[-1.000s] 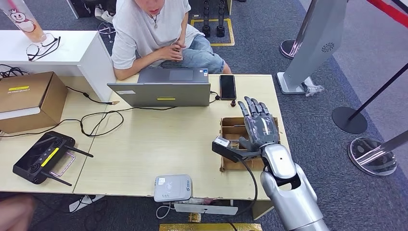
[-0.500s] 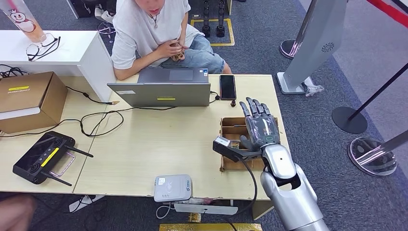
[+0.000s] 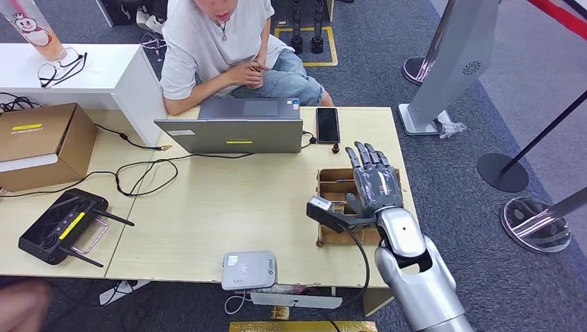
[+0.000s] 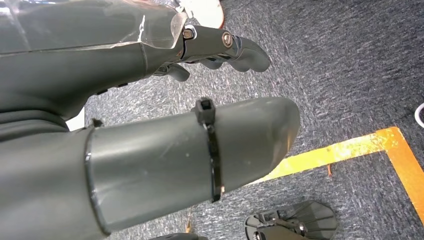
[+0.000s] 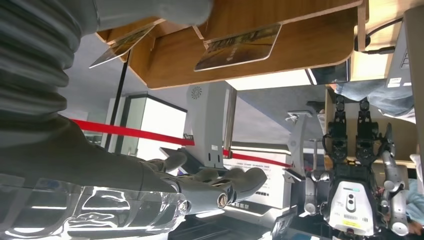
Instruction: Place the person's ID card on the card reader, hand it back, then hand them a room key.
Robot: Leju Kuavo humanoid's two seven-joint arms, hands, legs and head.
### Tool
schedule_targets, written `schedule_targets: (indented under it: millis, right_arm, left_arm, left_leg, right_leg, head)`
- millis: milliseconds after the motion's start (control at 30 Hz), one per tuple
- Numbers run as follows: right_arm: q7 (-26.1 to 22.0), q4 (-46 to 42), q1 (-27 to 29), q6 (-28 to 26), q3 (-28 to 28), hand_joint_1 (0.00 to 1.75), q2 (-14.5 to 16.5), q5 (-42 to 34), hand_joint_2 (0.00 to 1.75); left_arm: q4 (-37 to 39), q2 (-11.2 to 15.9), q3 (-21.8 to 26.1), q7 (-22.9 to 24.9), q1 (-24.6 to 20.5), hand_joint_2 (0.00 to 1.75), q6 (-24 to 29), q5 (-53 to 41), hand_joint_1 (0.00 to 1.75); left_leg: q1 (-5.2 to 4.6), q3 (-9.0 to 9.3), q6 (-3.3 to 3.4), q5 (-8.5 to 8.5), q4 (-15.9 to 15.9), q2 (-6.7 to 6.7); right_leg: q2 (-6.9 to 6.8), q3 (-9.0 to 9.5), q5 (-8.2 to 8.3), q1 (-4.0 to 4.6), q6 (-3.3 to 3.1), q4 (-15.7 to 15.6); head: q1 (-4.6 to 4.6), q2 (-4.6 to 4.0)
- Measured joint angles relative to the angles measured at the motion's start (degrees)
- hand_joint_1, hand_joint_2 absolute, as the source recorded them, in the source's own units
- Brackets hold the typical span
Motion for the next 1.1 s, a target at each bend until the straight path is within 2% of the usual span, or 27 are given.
schedule_targets:
  millis: [1100]
  right_arm:
    - [0.2,4.0,-0.9,0.5,1.5,0.6,0.0,0.9,1.75]
  left_arm:
    - [0.0,0.0,0.0,0.0,0.0,0.0,-0.1,-0.1,0.0]
  left_leg:
    - [0.0,0.0,0.0,0.0,0.0,0.0]
  right_leg:
    - [0.0,0.0,0.0,0.0,0.0,0.0]
  head:
    - [0.01,0.0]
